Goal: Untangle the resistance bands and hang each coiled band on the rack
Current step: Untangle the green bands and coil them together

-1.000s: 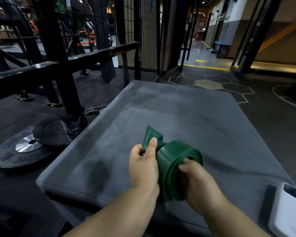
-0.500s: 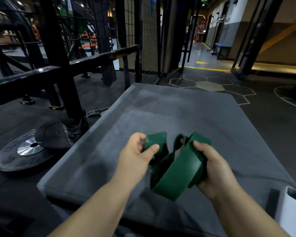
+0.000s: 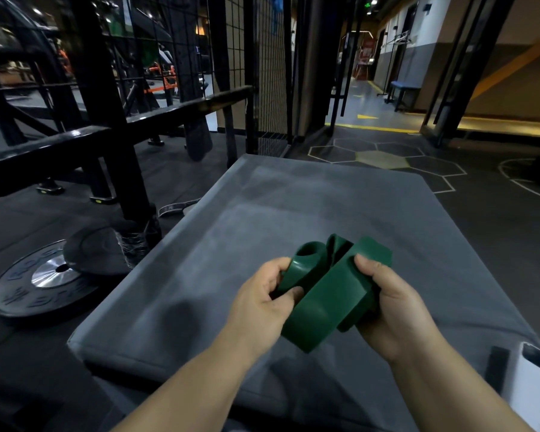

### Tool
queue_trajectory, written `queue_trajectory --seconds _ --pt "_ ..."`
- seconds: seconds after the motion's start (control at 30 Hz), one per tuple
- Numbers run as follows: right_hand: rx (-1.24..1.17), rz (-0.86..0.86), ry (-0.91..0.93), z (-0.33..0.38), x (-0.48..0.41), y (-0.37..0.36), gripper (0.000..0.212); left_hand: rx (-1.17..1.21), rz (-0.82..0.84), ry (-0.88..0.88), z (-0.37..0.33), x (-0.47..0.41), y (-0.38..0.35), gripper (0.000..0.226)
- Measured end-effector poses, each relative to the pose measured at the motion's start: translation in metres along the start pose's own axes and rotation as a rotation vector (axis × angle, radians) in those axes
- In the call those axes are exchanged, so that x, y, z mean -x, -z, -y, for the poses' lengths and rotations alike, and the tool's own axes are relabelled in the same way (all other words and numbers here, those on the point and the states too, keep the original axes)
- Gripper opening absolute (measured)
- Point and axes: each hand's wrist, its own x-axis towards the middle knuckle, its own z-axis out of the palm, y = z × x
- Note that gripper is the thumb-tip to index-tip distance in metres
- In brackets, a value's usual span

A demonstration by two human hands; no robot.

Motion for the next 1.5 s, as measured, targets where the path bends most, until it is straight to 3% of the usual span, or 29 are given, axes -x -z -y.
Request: queue_trajectory --seconds 0.13,0.2,0.33,0.47,0.8,1.07,1.13,1.27,1.33,1.43,1.5 --pt "-0.035 0.035 -0.01 0.005 -0.008 0.011 0.07 0.037 0.013 -0.093 -0.004 0.003 0.002 0.032" --pt "-0.004 0.1 -0.06 0.005 -0.009 0.014 0.076 0.024 0.027 -0.071 -0.005 0.002 0.003 0.033" --pt "0.059 0.219 -0.143 -0.001 -0.004 0.012 0.079 -0.141 0.034 0.015 -0.003 -0.001 0.007 0.033" --pt "0.079 0.288 -0.12 -0.006 -0.001 0.007 0.079 -0.539 0.02 -0.006 -0.007 0.003 0.004 0.032" --pt "0.016 0.34 -0.166 -0.001 0.001 0.006 0.076 -0.672 -0.02 0.041 -0.004 0.007 0.004 0.061" --pt "-0.013 0.351 -0.143 -0.004 0.003 -0.003 0.066 -0.171 -0.055 0.051 -0.001 0.003 -0.002 0.05" --pt "0.01 0.29 -0.098 -0.004 0.004 -0.007 0.049 -0.117 -0.074 0.017 -0.003 0.003 -0.003 0.052" --pt "0.099 0.164 -0.023 -0.014 0.004 -0.008 0.037 0.268 0.075 0.157 -0.004 0.001 -0.005 0.033" --pt "0.208 0.126 0.028 -0.02 0.004 -0.007 0.037 0.297 0.079 0.214 0.001 -0.001 -0.007 0.036" --pt "0.451 0.078 0.117 -0.019 0.004 -0.006 0.036 0.207 0.065 0.205 0.002 0.003 -0.008 0.016" --pt "0.589 0.024 0.184 -0.018 0.002 -0.004 0.046 0.192 0.072 0.178 0.003 0.005 -0.01 0.023"
